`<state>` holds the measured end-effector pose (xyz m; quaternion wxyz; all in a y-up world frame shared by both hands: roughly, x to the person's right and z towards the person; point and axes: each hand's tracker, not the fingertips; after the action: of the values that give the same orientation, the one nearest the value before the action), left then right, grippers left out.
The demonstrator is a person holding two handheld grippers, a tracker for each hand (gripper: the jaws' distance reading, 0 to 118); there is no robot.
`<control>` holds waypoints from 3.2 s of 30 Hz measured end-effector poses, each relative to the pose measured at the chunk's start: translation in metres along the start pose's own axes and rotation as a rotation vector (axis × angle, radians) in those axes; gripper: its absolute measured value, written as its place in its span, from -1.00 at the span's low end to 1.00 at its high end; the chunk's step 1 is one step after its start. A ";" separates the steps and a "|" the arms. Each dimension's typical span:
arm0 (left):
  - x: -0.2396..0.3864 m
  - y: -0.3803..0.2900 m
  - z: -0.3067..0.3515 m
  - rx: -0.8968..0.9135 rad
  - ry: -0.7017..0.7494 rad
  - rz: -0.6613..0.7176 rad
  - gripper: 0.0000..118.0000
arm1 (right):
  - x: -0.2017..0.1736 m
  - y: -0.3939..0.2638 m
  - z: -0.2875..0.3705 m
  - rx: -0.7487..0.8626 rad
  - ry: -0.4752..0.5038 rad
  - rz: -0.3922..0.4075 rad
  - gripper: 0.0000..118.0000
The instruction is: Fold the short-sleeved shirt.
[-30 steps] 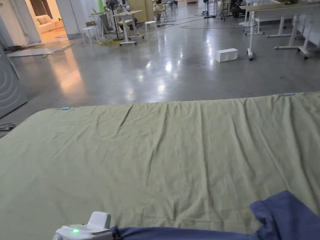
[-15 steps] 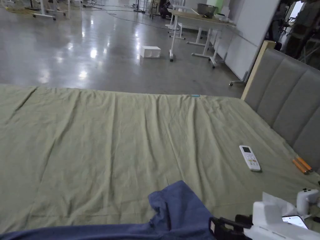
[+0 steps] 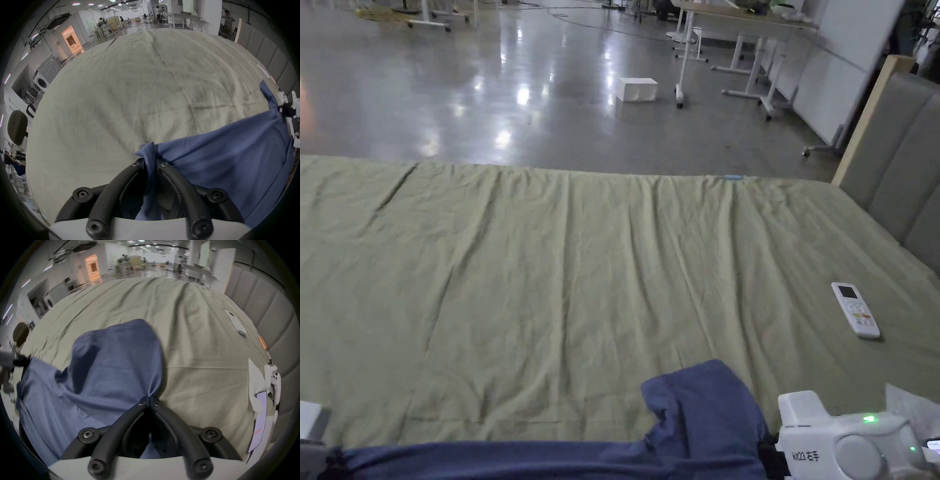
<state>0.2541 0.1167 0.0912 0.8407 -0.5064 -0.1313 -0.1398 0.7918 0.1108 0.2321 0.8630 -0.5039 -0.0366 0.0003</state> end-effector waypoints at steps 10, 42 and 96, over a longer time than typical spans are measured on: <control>-0.064 -0.082 0.141 0.312 -0.183 0.231 -0.84 | -0.001 -0.060 0.151 0.330 0.035 -0.148 -0.99; 0.001 -0.270 0.348 0.863 0.036 0.162 0.51 | -0.086 -0.240 0.316 0.771 -0.037 -0.438 0.47; -0.098 -0.252 0.154 0.322 -0.440 0.781 0.72 | -0.179 -0.218 0.332 0.674 -0.007 -0.084 -1.00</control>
<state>0.0589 0.1507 0.3306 0.8504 -0.3988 -0.1260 0.3193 0.5840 0.2856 0.5727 0.9802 -0.1881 -0.0584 -0.0216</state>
